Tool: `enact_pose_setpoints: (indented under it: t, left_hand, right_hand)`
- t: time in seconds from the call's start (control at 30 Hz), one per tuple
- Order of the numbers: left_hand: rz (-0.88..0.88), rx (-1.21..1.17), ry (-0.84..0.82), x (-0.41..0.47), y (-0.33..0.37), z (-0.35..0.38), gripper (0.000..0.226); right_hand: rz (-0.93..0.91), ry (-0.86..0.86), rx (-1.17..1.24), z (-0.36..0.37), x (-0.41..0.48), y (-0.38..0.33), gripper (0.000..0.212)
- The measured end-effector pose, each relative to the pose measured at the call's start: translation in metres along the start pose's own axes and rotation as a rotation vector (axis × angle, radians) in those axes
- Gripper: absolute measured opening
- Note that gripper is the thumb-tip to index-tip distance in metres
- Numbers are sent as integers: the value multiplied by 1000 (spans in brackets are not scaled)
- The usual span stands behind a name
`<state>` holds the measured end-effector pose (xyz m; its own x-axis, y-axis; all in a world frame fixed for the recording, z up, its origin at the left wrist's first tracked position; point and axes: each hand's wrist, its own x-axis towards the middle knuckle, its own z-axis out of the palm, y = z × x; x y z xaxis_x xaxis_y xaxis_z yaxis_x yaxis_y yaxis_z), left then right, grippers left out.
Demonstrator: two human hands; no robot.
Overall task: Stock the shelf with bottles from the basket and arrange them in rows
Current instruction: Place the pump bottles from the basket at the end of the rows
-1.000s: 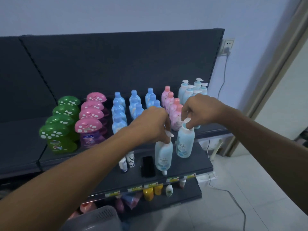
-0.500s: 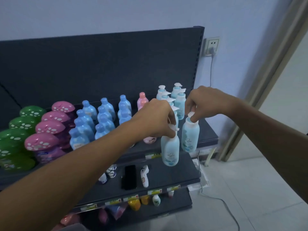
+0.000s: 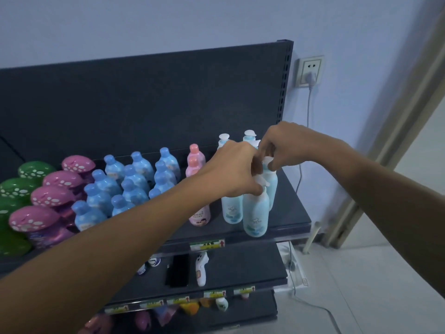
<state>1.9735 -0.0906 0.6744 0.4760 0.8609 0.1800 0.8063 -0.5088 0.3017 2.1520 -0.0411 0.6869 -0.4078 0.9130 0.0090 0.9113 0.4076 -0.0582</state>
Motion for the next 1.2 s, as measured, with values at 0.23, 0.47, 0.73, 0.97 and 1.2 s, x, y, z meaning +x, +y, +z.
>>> enact_pose_setpoints:
  t: [0.23,0.47,0.73,0.97,1.2]
  left_hand:
    - [-68,-17,15,28,2,9,41]
    - [-78,-50,7,44,-2,20,41]
    - [-97,-86,-18,53,-5,27,44]
    - [-118,-112,-4,58,-7,35,40]
    - [-118,-133,-6,63,-10,40,40]
  right_hand:
    - [-63,14,35,9,25,14,46]
    - [-88,-7,54,20,42,27,47]
    - [-68,-21,74,29,51,33,44]
    - [-60,-9,122,29,54,36,43]
    - [-43,-54,173,24,52,37,32]
